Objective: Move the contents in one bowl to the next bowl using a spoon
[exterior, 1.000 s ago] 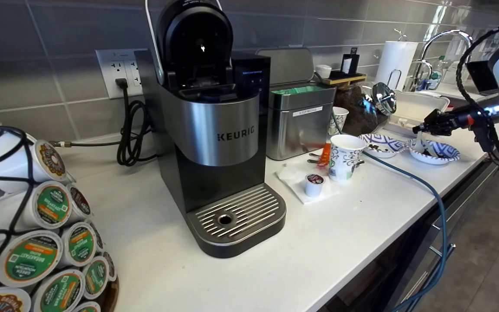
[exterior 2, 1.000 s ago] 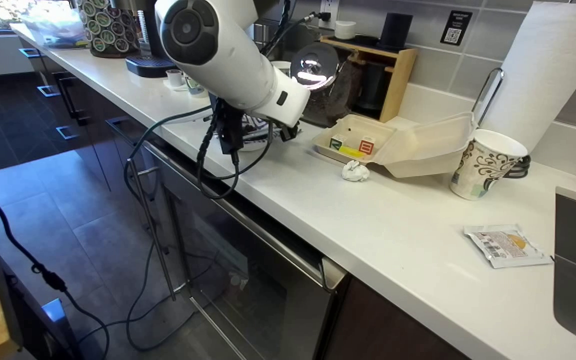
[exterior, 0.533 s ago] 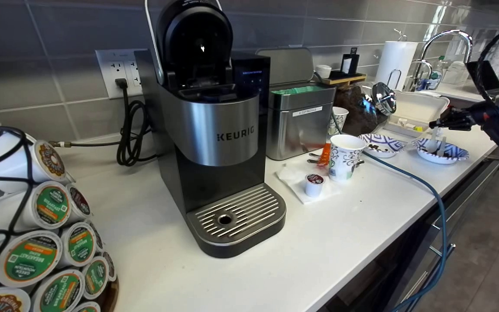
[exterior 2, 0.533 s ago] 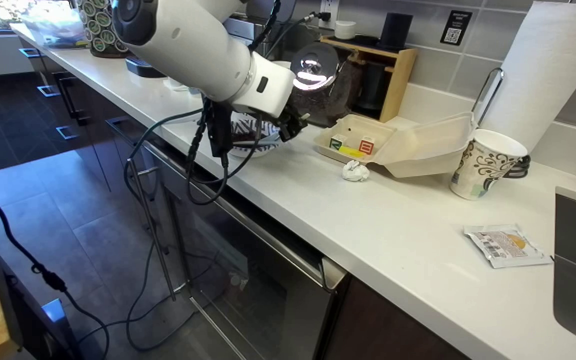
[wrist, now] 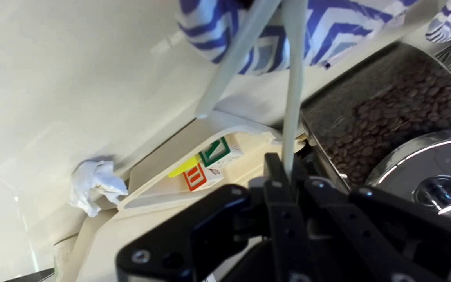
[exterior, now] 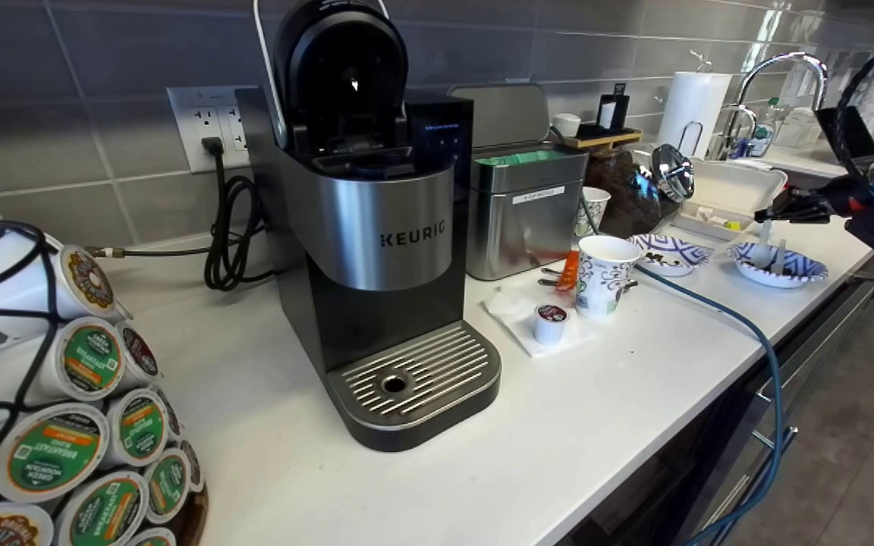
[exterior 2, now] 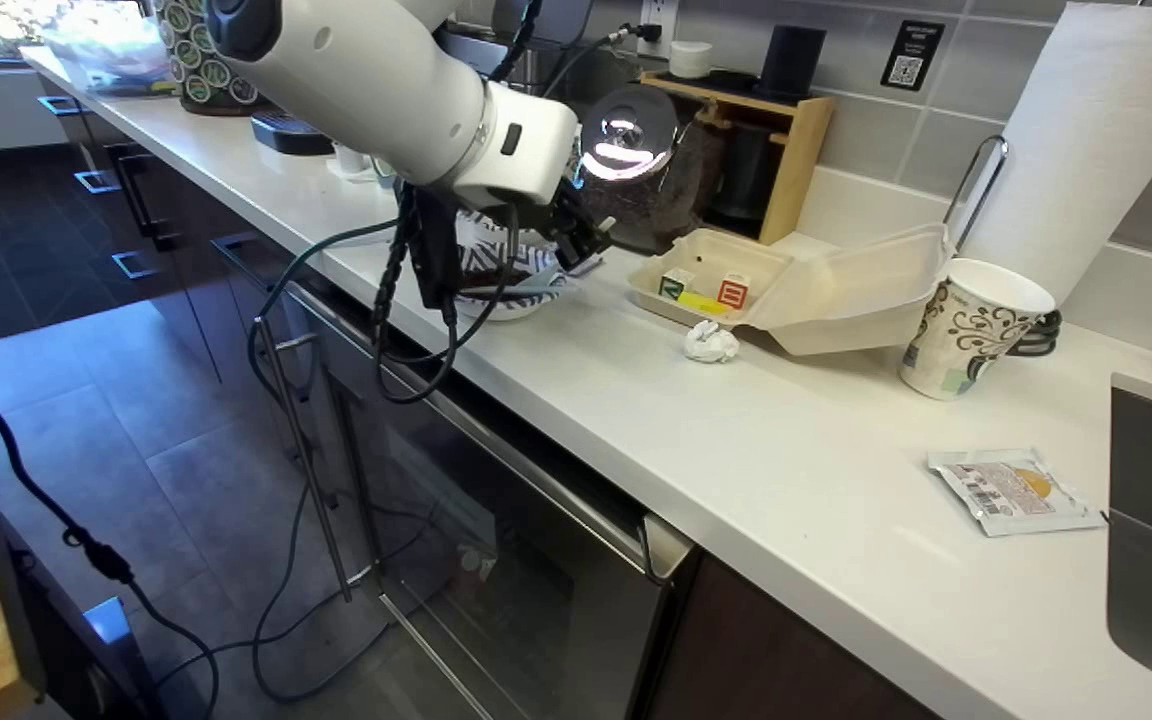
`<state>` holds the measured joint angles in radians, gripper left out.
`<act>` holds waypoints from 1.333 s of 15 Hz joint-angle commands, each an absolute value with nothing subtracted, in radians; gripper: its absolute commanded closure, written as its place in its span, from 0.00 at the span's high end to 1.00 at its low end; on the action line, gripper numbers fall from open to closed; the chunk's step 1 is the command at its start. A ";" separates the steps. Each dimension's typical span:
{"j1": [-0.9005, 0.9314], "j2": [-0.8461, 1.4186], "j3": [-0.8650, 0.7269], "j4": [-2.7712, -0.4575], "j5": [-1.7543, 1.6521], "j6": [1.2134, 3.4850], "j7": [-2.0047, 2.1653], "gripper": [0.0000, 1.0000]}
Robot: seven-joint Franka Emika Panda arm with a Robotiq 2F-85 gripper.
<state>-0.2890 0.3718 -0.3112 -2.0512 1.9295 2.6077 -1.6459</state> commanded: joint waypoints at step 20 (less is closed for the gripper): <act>-0.335 0.508 -0.306 -1.983 1.566 2.162 -1.107 0.01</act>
<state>-0.3132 0.4746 -0.3074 -2.0087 1.6311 2.2183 -1.1867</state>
